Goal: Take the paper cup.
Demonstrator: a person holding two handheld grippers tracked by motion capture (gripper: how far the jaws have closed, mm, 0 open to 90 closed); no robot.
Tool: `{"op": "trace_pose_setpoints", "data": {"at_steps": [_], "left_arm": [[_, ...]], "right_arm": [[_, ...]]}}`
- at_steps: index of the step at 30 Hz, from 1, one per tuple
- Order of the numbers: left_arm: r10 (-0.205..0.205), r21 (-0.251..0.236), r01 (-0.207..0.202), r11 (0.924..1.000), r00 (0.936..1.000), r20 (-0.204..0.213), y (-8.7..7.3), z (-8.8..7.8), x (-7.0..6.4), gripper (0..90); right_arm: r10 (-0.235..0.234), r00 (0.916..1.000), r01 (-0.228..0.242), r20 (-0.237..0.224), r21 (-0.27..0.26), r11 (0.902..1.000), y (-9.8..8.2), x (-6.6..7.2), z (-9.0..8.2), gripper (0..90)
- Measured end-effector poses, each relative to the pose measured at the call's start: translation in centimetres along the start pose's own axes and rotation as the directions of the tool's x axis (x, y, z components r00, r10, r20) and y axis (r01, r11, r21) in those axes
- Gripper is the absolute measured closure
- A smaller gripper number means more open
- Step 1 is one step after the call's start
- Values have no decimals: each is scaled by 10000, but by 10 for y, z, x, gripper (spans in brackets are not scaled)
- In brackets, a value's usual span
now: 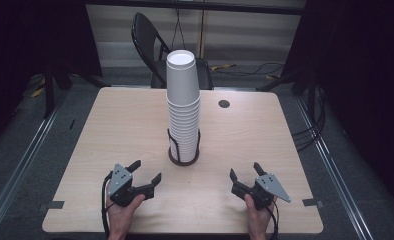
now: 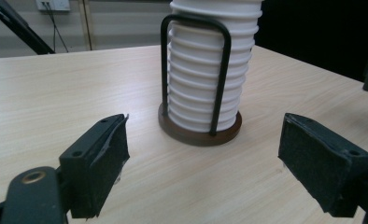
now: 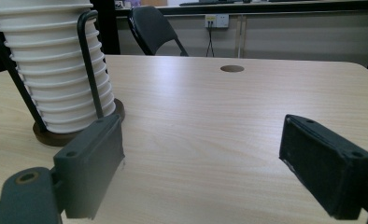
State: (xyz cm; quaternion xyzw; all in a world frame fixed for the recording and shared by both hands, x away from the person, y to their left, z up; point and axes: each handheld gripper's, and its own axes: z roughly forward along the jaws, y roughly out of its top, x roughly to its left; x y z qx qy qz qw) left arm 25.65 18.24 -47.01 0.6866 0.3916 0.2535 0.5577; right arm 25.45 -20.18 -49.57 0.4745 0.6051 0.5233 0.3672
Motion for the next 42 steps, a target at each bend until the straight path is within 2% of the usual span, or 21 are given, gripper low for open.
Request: {"op": "trace_pose_setpoints", "data": {"at_steps": [5,9,14,15,20,25,27,28,31,32,35,42], "left_arm": [[95,183,-103,9998,9991,407,9,3,0,158],[210,122,-219,9997,9972,714,14,5,0,158],[349,42,-353,9994,9959,833,22,4,-1,158],[447,-16,-448,9990,9939,1003,28,4,1,167],[513,-233,-491,9985,9931,1051,41,3,2,156],[763,-331,-723,9968,9865,1449,52,4,3,159],[840,-425,-785,9960,9857,1460,55,5,3,161],[901,-628,-797,9948,9788,1839,58,6,3,187],[971,-749,-848,9936,9790,1795,62,7,1,196],[1047,-769,-916,9928,9765,1882,63,7,1,195],[1169,-853,-1022,9911,9746,1908,73,9,1,197],[1242,-926,-1077,9899,9726,1966,88,11,2,178]], "right_arm": [[-55,10000,54,58,64,10000,0,1,1,133],[-59,9999,58,94,101,9999,0,1,1,134],[-33,9999,32,110,126,9999,0,1,1,134],[-30,9999,28,133,140,9999,0,1,1,134],[-41,9999,40,106,150,9999,0,1,1,135],[-39,10000,38,88,164,9999,0,1,1,135],[-37,10000,36,86,159,9999,0,1,1,136],[-25,10000,24,91,167,9999,0,1,1,136],[-10,10000,8,78,170,9999,0,1,1,136],[-5,10000,4,82,170,9999,0,1,1,136],[8,10000,-9,74,200,9998,1,0,1,134],[6,10000,-8,47,245,9997,1,0,2,135]]}}
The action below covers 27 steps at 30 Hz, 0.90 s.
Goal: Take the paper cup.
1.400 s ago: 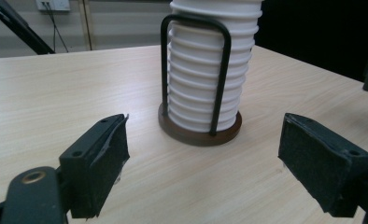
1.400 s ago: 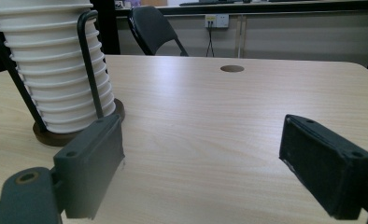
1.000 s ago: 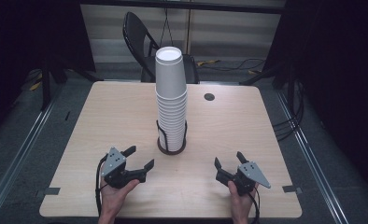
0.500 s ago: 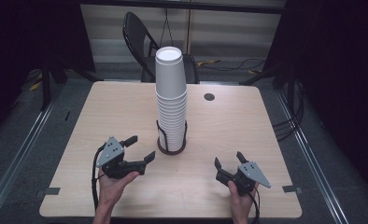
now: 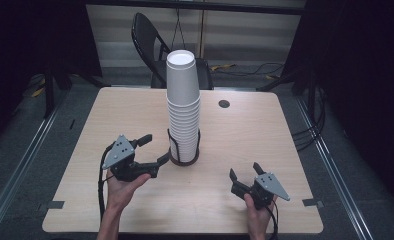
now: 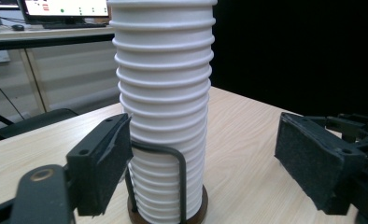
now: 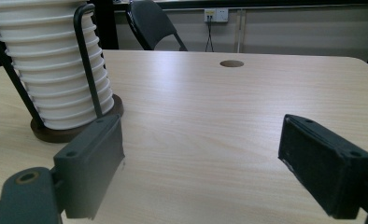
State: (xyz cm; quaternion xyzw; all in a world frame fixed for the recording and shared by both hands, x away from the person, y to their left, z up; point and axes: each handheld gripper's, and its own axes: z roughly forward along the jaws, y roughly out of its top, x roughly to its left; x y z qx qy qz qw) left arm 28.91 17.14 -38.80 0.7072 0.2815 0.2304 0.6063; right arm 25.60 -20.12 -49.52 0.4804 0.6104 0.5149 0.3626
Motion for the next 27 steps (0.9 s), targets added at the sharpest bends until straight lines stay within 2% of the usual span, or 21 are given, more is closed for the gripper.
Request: {"op": "trace_pose_setpoints", "data": {"at_steps": [4,6,10,13,16,21,27], "left_arm": [[11,-4,-11,10000,10000,58,7,2,1,166],[117,144,-117,9998,9999,58,11,3,1,156],[296,104,-297,9995,9995,87,22,5,1,158],[690,143,-685,9975,9971,-316,30,6,2,178],[442,-98,-442,9990,9990,9,39,9,5,168],[413,-111,-412,9991,9991,66,54,14,9,157],[466,-361,-462,9983,9989,106,71,16,13,156]], "right_arm": [[1,10000,-1,18,-20,10000,0,0,0,135],[-3,10000,3,9,-5,10000,0,0,0,135],[-2,10000,2,31,-29,10000,0,0,0,135],[-39,10000,39,27,-23,10000,0,0,0,135],[12,10000,-11,66,-25,10000,0,0,0,132],[24,10000,-24,82,-26,10000,0,0,0,132],[-12,10000,12,77,-7,10000,0,0,0,133]]}}
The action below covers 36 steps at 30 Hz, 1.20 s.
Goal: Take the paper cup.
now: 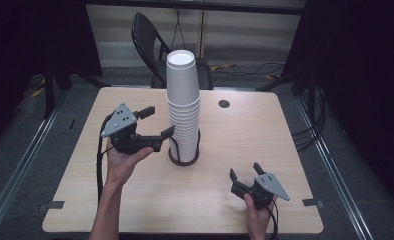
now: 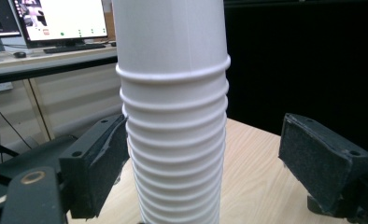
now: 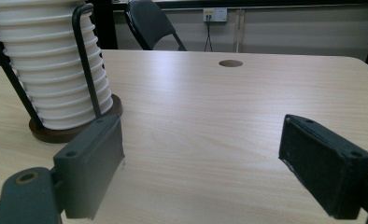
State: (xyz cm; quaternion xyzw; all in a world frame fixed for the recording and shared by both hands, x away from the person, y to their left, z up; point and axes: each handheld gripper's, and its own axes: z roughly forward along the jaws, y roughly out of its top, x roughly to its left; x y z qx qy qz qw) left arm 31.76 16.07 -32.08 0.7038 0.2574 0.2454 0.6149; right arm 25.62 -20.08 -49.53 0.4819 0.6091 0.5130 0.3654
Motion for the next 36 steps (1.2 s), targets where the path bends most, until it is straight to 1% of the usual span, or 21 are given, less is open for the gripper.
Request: {"op": "trace_pose_setpoints", "data": {"at_steps": [2,4,6,9,11,12,13,18,19,20,24,25,26,28,29,30,31,32,34,35,36], "left_arm": [[63,7,-63,10000,9999,84,5,2,1,155],[277,72,-277,9996,9996,96,11,4,1,155],[442,48,-442,9990,9990,-46,16,6,1,156],[308,-55,-308,9995,9995,-11,22,7,4,157],[98,-252,-95,9996,9999,97,26,8,7,162],[107,-295,-105,9995,9999,35,29,9,10,161],[-8,-347,9,9994,10000,41,31,10,10,156],[-79,-148,80,9999,9999,79,41,19,20,156],[-79,-148,80,9999,9999,79,41,19,20,156],[-170,-299,173,9994,9998,95,44,20,23,157],[-242,-389,251,9989,9995,218,49,23,25,156],[-178,-355,188,9992,9995,270,50,23,25,156],[-179,-395,191,9990,9994,294,52,26,25,156],[-167,-272,176,9995,9993,335,56,32,26,154],[-167,-272,176,9995,9993,335,56,32,26,154],[-225,-223,234,9995,9990,395,57,35,27,154],[-191,-174,199,9997,9987,475,57,37,28,154],[-344,-129,352,9993,9978,575,58,40,30,155],[-320,-113,325,9994,9985,446,59,43,30,153],[-355,-141,362,9992,9982,477,59,45,30,153],[-374,-120,382,9992,9975,605,59,49,32,154]], "right_arm": [[-17,10000,17,9,17,10000,0,0,0,133],[-25,10000,25,27,15,10000,0,1,0,133],[-62,10000,62,31,46,10000,0,1,1,133],[-40,10000,40,2,40,10000,0,1,0,133],[-25,10000,25,16,24,10000,0,1,0,133],[-37,10000,37,3,38,10000,0,0,0,133],[-15,10000,15,2,50,10000,0,0,0,133],[-12,10000,12,-22,62,10000,0,0,0,134],[-12,10000,12,-22,62,10000,0,0,0,134],[-13,10000,13,-30,60,10000,0,0,0,134],[-6,10000,6,-51,66,10000,0,0,0,134],[-6,10000,6,-51,66,10000,0,0,0,134],[-9,10000,10,-54,63,10000,0,0,0,134],[-26,10000,27,-56,64,10000,0,0,0,134],[-26,10000,27,-56,64,10000,0,0,0,134],[-36,10000,36,-59,61,10000,0,0,0,134],[-38,10000,38,-62,60,10000,0,0,0,135],[-24,10000,24,-70,67,10000,0,0,0,136],[-38,9999,39,-158,79,10000,0,0,0,149],[-60,9999,61,-157,81,9999,0,1,0,148],[-70,9999,72,-157,85,9999,0,1,0,147]]}}
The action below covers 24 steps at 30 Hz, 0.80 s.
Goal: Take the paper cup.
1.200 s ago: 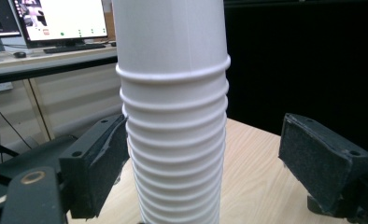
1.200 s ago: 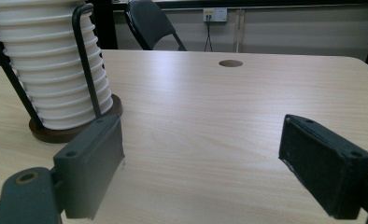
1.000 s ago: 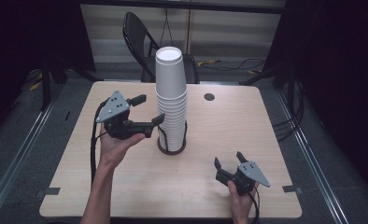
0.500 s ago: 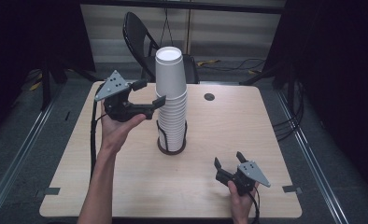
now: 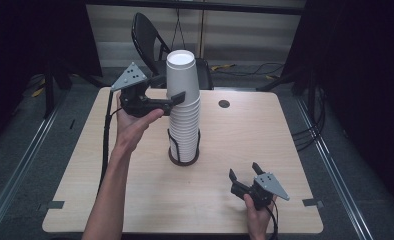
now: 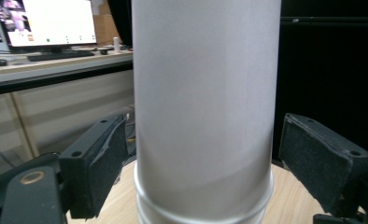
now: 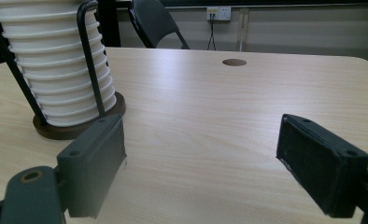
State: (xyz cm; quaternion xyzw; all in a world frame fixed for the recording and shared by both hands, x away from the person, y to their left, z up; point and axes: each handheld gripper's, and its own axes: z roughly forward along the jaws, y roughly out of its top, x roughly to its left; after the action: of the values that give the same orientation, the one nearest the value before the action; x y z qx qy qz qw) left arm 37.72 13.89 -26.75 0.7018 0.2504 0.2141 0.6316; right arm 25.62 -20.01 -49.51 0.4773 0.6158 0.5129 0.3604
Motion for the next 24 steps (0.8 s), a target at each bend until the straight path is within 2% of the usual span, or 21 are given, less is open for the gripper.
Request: {"op": "trace_pose_setpoints", "data": {"at_steps": [7,12,17,21,24], "left_arm": [[-180,58,179,9998,9995,263,-2,16,4,124],[-51,354,48,9994,9999,94,0,26,1,101],[130,452,-139,9989,9997,190,3,34,1,104],[-8,574,-2,9983,9998,176,2,39,2,105],[56,740,-65,9972,9999,130,0,43,2,96]], "right_arm": [[27,10000,-27,-64,-8,10000,0,-1,-1,147],[34,10000,-34,-61,-13,10000,0,0,0,147],[0,10000,0,-96,-16,10000,0,0,0,155],[-51,9999,52,-147,18,10000,0,0,0,157],[-26,9999,27,-167,58,10000,0,0,0,158]]}}
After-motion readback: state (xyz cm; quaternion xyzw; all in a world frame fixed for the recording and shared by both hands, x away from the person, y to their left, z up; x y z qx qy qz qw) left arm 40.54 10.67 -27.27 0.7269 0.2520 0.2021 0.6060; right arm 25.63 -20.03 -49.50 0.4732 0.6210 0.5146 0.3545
